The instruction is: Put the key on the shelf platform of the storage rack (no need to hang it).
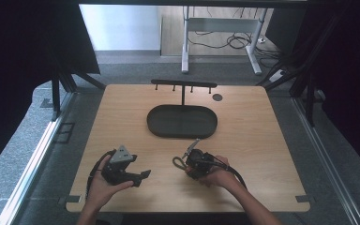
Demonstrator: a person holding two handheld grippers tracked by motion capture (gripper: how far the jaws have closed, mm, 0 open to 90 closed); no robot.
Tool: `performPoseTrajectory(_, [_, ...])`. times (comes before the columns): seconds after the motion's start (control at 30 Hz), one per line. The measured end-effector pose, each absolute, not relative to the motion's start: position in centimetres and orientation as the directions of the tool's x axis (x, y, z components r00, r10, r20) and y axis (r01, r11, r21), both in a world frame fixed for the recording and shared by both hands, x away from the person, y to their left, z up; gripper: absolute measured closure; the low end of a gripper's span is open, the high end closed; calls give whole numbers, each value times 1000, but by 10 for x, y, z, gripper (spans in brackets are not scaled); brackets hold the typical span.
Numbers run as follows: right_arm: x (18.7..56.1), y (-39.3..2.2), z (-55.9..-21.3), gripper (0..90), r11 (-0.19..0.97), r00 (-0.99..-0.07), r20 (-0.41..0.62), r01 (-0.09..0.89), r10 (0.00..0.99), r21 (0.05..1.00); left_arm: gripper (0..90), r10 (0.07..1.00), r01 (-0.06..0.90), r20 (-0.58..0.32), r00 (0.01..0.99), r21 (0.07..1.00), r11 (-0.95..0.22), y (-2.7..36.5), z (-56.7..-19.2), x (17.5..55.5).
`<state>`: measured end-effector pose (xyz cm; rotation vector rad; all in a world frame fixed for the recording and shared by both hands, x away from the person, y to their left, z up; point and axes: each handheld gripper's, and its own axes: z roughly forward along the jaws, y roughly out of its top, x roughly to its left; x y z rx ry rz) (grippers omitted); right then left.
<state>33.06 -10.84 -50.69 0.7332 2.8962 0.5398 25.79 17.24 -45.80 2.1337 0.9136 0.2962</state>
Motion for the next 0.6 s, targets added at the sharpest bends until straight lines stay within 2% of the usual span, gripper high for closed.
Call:
performPoseTrajectory(0.2, [332, -113, -505, 658, 813, -876, 11, 452, 482, 367, 226, 694, 512, -85, 715, 740, -436, 173, -458, 258])
performPoseTrajectory(0.6, [332, -124, -466, 659, 802, -875, -9, 441, 485, 403, 226, 699, 514, -88, 710, 743, -429, 175, -457, 258])
